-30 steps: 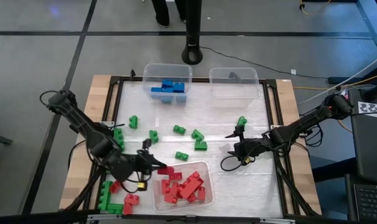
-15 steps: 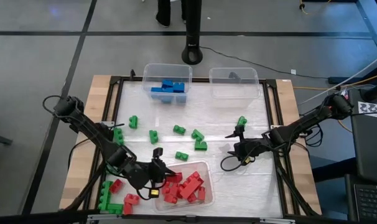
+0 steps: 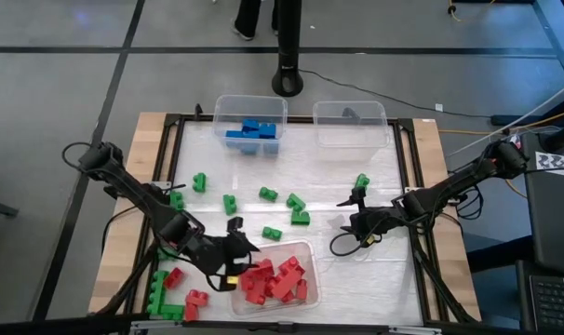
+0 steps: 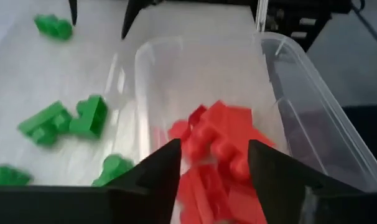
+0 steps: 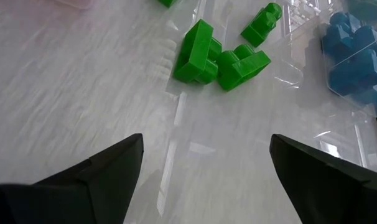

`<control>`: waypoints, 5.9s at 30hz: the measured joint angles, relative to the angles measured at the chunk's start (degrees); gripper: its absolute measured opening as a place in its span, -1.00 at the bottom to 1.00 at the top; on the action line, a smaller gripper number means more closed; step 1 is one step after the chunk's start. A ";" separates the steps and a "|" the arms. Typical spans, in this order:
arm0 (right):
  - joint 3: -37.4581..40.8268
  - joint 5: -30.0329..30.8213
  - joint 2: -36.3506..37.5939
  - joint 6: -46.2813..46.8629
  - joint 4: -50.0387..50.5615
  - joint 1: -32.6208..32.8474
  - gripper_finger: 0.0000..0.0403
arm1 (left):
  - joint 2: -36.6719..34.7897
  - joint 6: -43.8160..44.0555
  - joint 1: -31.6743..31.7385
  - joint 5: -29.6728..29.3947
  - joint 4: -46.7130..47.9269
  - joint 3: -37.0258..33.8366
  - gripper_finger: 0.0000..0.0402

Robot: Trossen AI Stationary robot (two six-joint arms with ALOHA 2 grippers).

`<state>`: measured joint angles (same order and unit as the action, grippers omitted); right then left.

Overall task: Sort blocks
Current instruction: Put the red game piece into the bottom transparent bin

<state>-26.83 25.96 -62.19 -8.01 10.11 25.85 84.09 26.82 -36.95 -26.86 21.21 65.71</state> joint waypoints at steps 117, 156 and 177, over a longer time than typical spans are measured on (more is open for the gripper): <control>0.00 0.56 0.00 -1.43 -0.15 0.00 0.74 | -8.22 4.02 -4.30 -9.47 13.16 5.42 -0.94; 0.00 0.56 0.00 -1.51 0.09 0.00 0.74 | 6.30 1.31 3.78 7.96 -2.65 5.42 -0.10; 0.00 1.59 0.00 -1.75 -0.04 0.00 0.74 | -6.29 36.97 -3.41 8.30 38.42 5.42 -0.06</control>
<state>-26.83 27.55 -62.19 -9.76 10.06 25.85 77.80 63.79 -40.36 -18.56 59.63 71.13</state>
